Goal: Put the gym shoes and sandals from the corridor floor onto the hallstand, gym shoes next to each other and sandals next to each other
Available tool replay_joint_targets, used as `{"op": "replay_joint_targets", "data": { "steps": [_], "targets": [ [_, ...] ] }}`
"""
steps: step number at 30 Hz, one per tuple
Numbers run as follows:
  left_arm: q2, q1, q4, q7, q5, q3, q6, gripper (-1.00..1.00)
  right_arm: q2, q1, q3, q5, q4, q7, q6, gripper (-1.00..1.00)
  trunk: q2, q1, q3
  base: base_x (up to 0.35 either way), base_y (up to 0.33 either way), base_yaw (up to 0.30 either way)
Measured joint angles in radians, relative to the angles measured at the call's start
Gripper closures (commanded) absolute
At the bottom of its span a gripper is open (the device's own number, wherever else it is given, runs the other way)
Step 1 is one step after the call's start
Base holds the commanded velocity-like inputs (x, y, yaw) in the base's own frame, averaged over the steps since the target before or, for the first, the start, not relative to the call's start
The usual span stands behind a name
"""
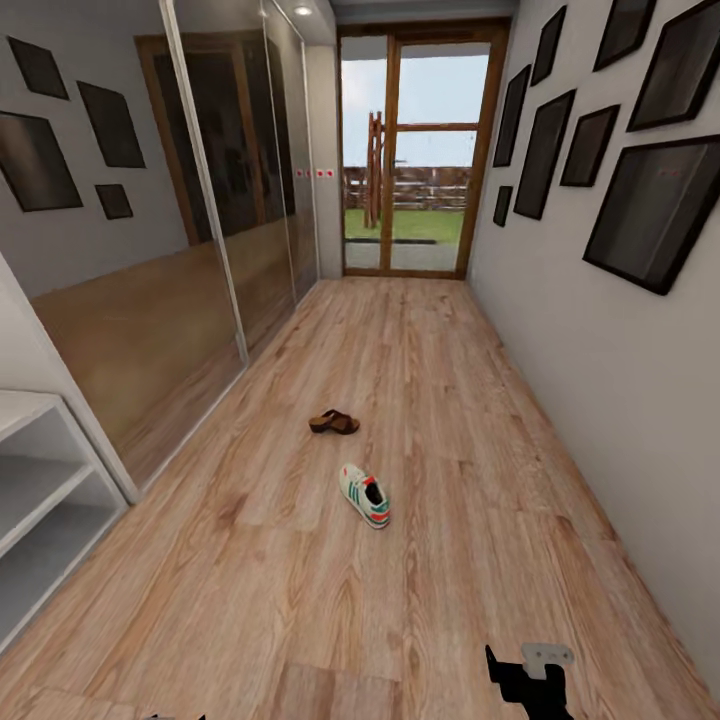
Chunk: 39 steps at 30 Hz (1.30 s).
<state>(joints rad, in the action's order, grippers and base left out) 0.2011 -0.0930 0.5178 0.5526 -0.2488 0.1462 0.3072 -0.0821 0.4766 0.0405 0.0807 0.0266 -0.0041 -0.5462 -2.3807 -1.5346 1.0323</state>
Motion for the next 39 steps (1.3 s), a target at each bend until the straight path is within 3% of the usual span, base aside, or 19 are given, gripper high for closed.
{"op": "replay_joint_targets", "data": {
  "steps": [11,25,29,34,35,36,39],
  "targets": [
    [0.000,0.000,-0.001,0.000,-0.001,0.001,-0.001,-1.00,0.000,0.000,0.002,0.000,0.001,0.000,0.000,-1.00,0.000,0.000,0.000,0.192,-0.006,0.003],
    [-0.001,-0.006,0.011,-0.008,-0.027,0.000,-0.005,-1.00,0.006,0.001,0.005,0.001,0.017,-0.001,0.010,-1.00,0.000,0.000,0.000,0.071,0.060,0.000],
    [0.001,-0.040,0.033,-0.039,-0.027,-0.002,-0.020,-1.00,0.017,0.003,0.020,-0.006,0.107,-0.001,0.092,-1.00,0.000,0.000,0.000,0.000,0.000,0.000],
    [0.004,-0.148,0.052,-0.085,-0.018,-0.004,-0.068,-1.00,0.030,0.013,0.039,-0.026,0.298,-0.001,0.326,-1.00,0.000,0.000,0.000,0.000,0.000,0.000],
    [0.005,-0.212,0.057,-0.108,-0.011,-0.008,-0.171,-1.00,0.055,0.018,0.048,-0.037,0.412,-0.001,0.556,-1.00,0.000,-0.001,0.000,0.000,0.000,0.000],
    [0.005,-0.269,0.058,-0.110,-0.013,-0.009,-0.191,-1.00,0.063,0.020,0.050,-0.042,0.534,-0.001,0.598,-1.00,0.000,0.000,0.000,0.000,0.000,0.000],
    [0.004,-0.296,0.067,-0.113,-0.011,-0.011,-0.239,-1.00,0.078,0.021,0.054,-0.058,0.614,-0.001,0.681,-1.00,0.000,0.000,0.000,0.000,0.000,0.000]
  ]
}}
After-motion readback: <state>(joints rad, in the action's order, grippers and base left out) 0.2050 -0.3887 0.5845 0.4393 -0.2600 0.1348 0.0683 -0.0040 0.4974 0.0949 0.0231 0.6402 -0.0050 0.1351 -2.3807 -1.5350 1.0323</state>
